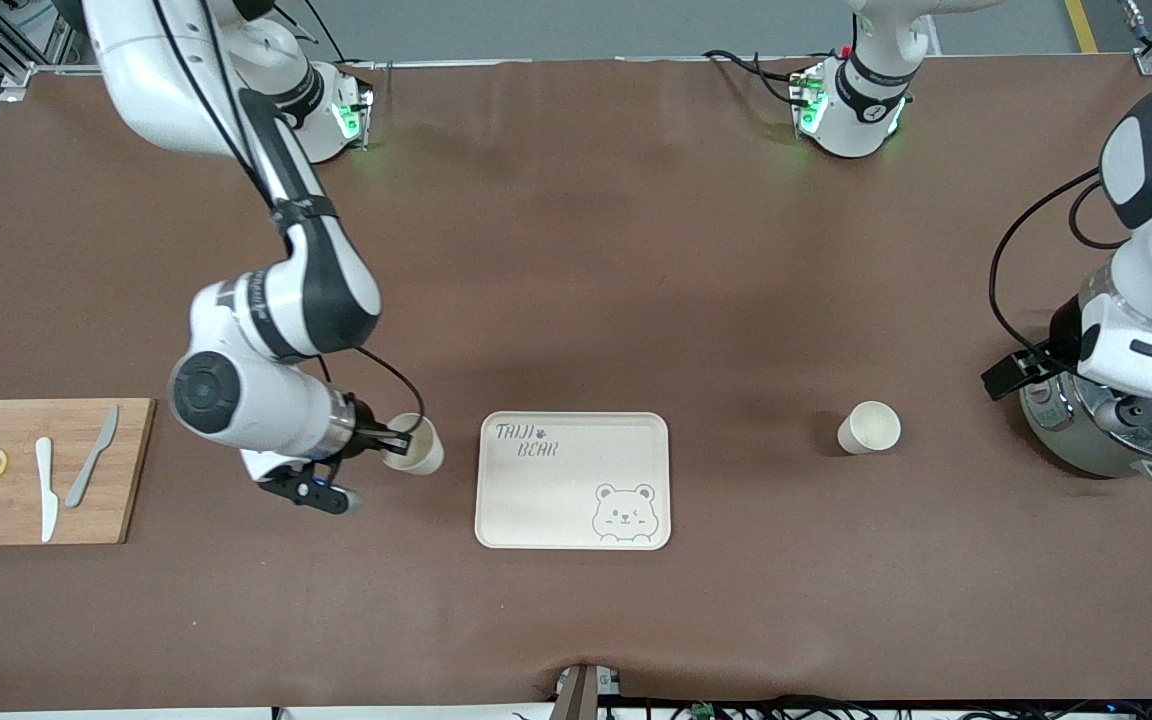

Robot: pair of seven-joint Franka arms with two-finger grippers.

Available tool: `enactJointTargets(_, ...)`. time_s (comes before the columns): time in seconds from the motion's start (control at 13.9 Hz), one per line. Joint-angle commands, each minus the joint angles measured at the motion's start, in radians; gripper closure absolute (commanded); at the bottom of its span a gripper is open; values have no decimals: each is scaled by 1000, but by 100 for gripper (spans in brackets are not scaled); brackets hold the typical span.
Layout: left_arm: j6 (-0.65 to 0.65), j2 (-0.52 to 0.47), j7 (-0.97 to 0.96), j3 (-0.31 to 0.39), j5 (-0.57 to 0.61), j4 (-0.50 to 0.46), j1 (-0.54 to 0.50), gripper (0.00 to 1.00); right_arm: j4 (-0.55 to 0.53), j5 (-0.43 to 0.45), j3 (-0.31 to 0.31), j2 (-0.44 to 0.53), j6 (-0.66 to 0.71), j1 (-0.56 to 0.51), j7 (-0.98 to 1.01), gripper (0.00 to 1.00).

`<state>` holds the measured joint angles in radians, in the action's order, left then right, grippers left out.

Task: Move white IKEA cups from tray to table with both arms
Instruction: 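Carry the cup toward the board with the right gripper while the left gripper rises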

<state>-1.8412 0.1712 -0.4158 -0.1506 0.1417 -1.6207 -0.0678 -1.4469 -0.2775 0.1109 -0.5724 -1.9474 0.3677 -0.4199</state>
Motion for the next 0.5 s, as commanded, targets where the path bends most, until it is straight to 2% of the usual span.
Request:
enactJointTargets(0.0,36,-36,81,-4,-4,-4,-26,0,-300,7,-17,227,-33,-85,172,100)
enactJointTargets(0.22,85,-71,91,-6,-4,16,-29,0,-540,15,-16,380,-114,-173,393,100)
enactJointTargets(0.43,151,-70,92,-13,-2,87,-29,0,-711,147,-8,472,-198,-283,557,100)
